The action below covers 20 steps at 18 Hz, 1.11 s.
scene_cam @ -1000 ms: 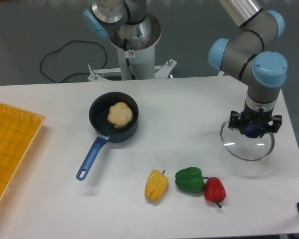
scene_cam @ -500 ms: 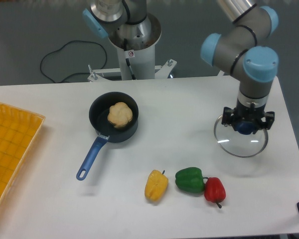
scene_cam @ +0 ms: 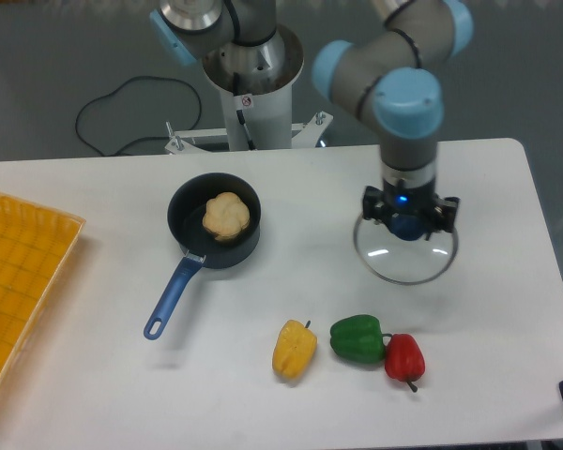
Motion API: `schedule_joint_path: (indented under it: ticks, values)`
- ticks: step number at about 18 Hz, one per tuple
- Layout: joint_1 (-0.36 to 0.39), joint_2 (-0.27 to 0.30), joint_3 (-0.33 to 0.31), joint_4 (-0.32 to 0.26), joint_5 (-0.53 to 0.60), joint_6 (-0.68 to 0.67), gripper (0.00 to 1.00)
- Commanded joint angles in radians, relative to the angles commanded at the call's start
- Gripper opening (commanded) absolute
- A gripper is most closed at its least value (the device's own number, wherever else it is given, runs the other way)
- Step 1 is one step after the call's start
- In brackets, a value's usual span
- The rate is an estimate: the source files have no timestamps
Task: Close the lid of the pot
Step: 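Carry the glass lid over the blue pan holding the bun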
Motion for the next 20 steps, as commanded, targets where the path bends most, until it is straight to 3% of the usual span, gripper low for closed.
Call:
schedule_joint_path:
  ticks: [3, 9, 13, 20]
  values:
    - [-0.058, 0.054, -0.032, 0.005, -0.002, -0.044, 0.55]
    - [-0.121, 0.104, -0.101, 0.012, -0.003, -0.081, 0.55]
    - [-0.173, 0.14, -0.175, 0.066, -0.003, -0.133, 0.55]
    - [-0.262, 0.18, -0.258, 0.071, 0.047, -0.199, 0.55]
